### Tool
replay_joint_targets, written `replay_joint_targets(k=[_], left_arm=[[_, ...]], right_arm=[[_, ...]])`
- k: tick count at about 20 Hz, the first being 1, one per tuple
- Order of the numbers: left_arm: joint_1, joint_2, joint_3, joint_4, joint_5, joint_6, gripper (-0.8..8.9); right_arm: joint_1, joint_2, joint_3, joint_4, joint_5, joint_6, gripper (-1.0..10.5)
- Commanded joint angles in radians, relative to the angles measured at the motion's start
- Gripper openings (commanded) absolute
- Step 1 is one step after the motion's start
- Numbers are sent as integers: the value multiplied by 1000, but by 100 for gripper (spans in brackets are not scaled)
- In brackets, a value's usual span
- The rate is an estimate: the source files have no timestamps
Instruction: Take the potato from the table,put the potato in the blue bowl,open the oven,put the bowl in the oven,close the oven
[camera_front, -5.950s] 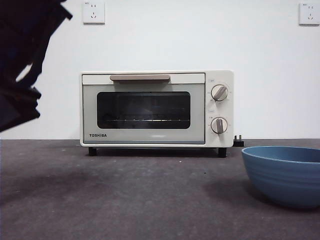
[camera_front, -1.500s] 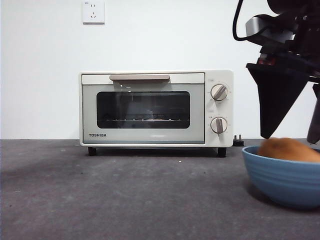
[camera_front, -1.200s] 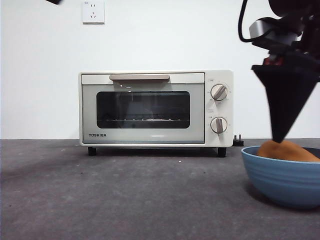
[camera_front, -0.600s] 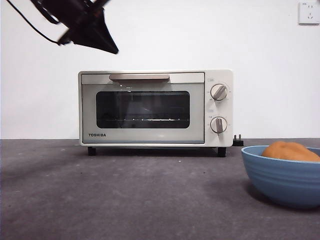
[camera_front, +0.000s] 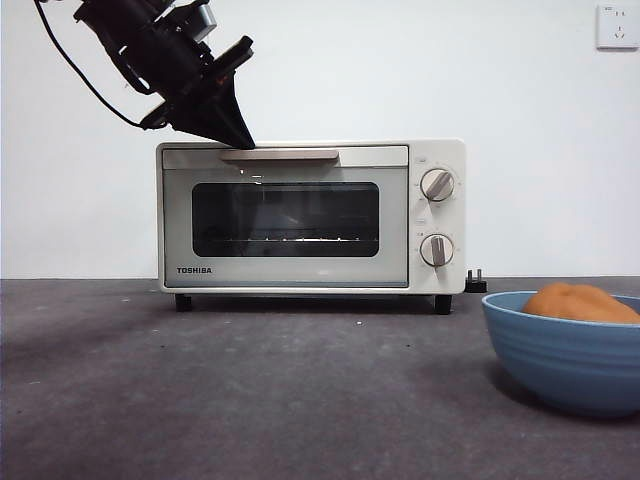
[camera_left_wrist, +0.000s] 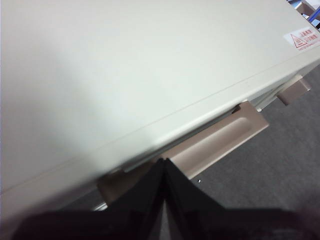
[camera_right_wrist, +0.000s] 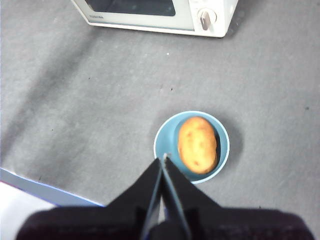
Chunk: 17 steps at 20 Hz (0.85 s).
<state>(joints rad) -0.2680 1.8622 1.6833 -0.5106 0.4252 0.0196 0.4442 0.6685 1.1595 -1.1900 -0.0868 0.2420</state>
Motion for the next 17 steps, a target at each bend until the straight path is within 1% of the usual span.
replay_joint_targets(k=[1,2,5,6,8,11,14,16,17], left_arm=[[-12,22,-4,-43,-8,43,-7],[-19,22,-4,-60,-13,58,-6],[-52,22,-4,-114,-102,101,-6],[-61,22,-4,-126,-116,110,-6],[-73,22,-5,-154,-118,113,-6],[-80,22,-12,-208,-189,118,-6],[-80,16,-59,-200,-191,117,-6],[-85,-13,-141,-125,-192,94,-6],[-92,-42,-205,-56,-195,61,-6]], right_arm=[[1,1,1,6,-3,20,-8],[1,1,1,11,-3,21,-8],[2,1,1,8,-4,42,-8],[2,1,1,6,-4,43,-8],[2,0,1,6,-20,42,-8],[2,-6,2,14,-37,42,-8],[2,-26,3,11,-38,43,-8],[2,-42,3,10,-38,44,-8],[1,-50,3,11,-38,45,-8]])
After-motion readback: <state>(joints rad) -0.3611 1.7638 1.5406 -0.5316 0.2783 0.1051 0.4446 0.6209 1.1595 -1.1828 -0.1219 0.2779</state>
